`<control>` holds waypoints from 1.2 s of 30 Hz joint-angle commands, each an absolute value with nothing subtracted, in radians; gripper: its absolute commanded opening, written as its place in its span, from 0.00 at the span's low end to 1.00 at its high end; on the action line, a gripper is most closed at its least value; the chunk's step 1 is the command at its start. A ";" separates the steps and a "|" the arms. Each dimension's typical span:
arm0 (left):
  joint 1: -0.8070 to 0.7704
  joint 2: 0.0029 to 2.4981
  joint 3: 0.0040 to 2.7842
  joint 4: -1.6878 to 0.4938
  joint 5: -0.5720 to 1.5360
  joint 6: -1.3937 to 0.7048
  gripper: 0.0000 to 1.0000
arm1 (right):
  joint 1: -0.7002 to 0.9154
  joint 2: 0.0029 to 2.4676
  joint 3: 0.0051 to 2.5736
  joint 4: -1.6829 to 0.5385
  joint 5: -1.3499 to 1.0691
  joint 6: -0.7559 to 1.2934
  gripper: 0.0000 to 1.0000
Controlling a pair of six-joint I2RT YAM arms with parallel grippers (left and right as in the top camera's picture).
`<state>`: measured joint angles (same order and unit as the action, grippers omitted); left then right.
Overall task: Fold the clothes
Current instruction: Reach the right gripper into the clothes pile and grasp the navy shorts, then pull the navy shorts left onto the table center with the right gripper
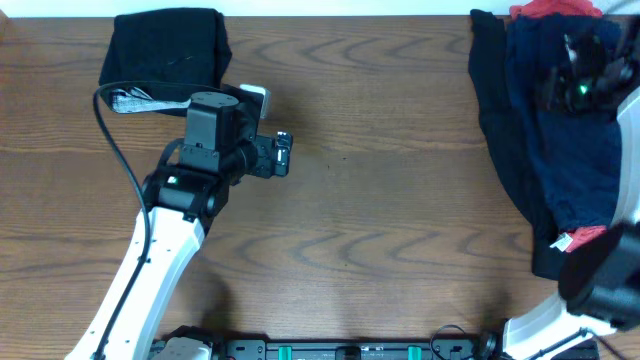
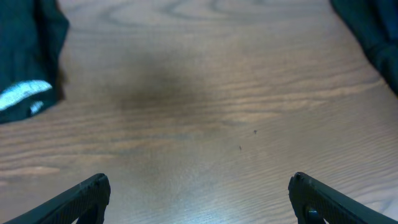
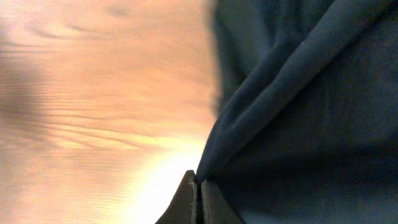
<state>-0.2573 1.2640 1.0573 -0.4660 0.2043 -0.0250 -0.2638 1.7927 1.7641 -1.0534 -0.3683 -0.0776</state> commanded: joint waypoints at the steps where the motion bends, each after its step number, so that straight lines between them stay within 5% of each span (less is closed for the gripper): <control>1: -0.258 1.182 1.072 -0.463 0.189 -0.012 0.93 | -0.122 1.704 1.793 -1.063 -0.410 -0.091 0.01; 11: -0.190 1.036 1.072 -0.540 0.189 -0.023 0.93 | 0.196 1.783 1.785 -1.029 -0.316 -0.048 0.01; 30: -0.185 1.040 1.072 -0.610 0.190 -0.023 0.93 | 0.411 2.119 1.786 -0.539 -0.385 0.057 0.02; 31: -0.186 1.041 1.071 -0.610 0.191 -0.023 0.93 | 0.419 2.129 1.786 -0.508 -0.385 0.075 0.11; 32: -0.189 1.044 1.071 -0.610 0.191 -0.023 0.93 | 0.423 2.130 1.786 -0.485 -0.386 0.091 0.37; 33: -0.194 1.048 1.071 -0.612 0.194 -0.022 0.93 | 0.425 2.126 1.789 -0.462 -0.387 0.115 0.52; 36: -0.228 1.069 1.071 -0.625 0.194 -0.009 0.93 | 0.404 2.085 1.841 -0.485 -0.397 0.128 0.73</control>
